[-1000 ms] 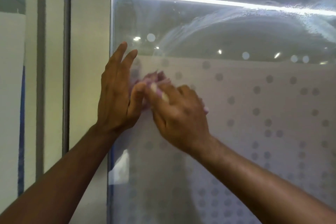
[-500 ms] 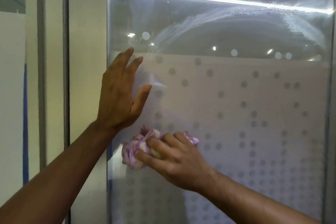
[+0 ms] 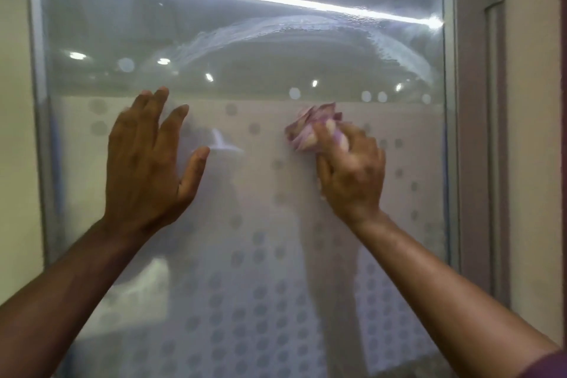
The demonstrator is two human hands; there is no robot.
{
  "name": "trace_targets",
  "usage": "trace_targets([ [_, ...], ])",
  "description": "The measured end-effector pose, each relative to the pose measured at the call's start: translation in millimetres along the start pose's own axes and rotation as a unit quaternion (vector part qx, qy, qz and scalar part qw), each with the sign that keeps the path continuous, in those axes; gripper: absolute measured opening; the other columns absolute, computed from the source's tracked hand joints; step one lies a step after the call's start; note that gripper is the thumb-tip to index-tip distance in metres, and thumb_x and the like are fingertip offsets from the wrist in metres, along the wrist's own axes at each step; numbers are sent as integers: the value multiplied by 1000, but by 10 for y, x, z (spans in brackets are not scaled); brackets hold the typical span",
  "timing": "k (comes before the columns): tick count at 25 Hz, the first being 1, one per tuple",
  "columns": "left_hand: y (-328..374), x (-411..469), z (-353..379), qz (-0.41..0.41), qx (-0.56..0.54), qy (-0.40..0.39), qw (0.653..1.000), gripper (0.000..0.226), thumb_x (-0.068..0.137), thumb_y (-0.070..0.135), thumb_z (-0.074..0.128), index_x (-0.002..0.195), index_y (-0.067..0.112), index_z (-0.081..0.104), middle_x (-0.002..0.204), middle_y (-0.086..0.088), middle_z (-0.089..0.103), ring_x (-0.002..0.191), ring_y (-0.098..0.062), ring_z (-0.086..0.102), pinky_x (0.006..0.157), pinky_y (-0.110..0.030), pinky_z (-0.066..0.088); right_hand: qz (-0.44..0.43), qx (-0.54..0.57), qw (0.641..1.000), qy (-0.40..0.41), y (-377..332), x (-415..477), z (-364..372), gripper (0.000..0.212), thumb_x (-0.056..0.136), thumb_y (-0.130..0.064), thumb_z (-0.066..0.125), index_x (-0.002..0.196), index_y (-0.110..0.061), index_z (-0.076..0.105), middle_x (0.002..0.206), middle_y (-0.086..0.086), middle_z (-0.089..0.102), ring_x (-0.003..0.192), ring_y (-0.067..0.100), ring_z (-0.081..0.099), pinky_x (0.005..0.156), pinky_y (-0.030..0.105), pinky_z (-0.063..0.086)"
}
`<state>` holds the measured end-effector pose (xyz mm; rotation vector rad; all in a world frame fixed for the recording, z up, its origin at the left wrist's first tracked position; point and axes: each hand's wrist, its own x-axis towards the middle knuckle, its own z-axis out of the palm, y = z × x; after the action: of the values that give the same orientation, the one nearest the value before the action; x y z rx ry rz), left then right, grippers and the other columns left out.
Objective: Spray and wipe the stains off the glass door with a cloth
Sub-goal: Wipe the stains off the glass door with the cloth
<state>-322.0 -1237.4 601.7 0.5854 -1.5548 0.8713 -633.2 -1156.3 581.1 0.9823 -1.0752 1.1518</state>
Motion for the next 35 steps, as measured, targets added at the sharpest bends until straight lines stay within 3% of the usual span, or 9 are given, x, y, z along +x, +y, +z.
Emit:
trace_targets([
  [7, 174, 59, 241, 19, 54, -23, 998, 70, 105, 52, 44, 155, 3, 46, 172, -27, 31, 160, -49, 28, 127, -62, 24, 188, -12, 982, 3, 1340, 336, -18, 51, 91, -28, 64, 142, -36, 65, 121, 15, 65, 101, 41, 65, 84, 49, 54],
  [14, 208, 47, 217, 9, 65, -43, 997, 73, 104, 54, 41, 158, 4, 43, 174, -26, 27, 163, -48, 24, 133, -62, 20, 301, 10, 953, 20, 1699, -164, -87, 56, 92, -29, 59, 148, -34, 60, 122, 20, 59, 106, 41, 62, 86, 44, 51],
  [20, 175, 36, 250, 11, 64, -40, 997, 74, 105, 56, 39, 159, 5, 41, 175, -25, 27, 163, -47, 24, 133, -62, 20, 296, 29, 954, 43, 1314, -474, -96, 54, 94, -21, 61, 148, -22, 62, 112, 22, 65, 100, 40, 64, 82, 40, 48],
  [26, 149, 20, 270, 14, 49, -28, 998, 72, 106, 55, 40, 159, 7, 41, 175, -24, 27, 164, -46, 23, 133, -61, 19, 284, 68, 955, 43, 643, -581, -89, 51, 100, -28, 60, 149, -17, 60, 126, 20, 65, 107, 39, 60, 90, 39, 47],
  [35, 132, 15, 229, 0, 4, -13, 1000, 59, 107, 45, 49, 158, 13, 49, 176, -17, 31, 165, -37, 25, 133, -52, 21, 247, 82, 965, 9, -548, -695, -64, 48, 104, -18, 55, 151, -13, 58, 132, 21, 62, 107, 41, 58, 98, 41, 45],
])
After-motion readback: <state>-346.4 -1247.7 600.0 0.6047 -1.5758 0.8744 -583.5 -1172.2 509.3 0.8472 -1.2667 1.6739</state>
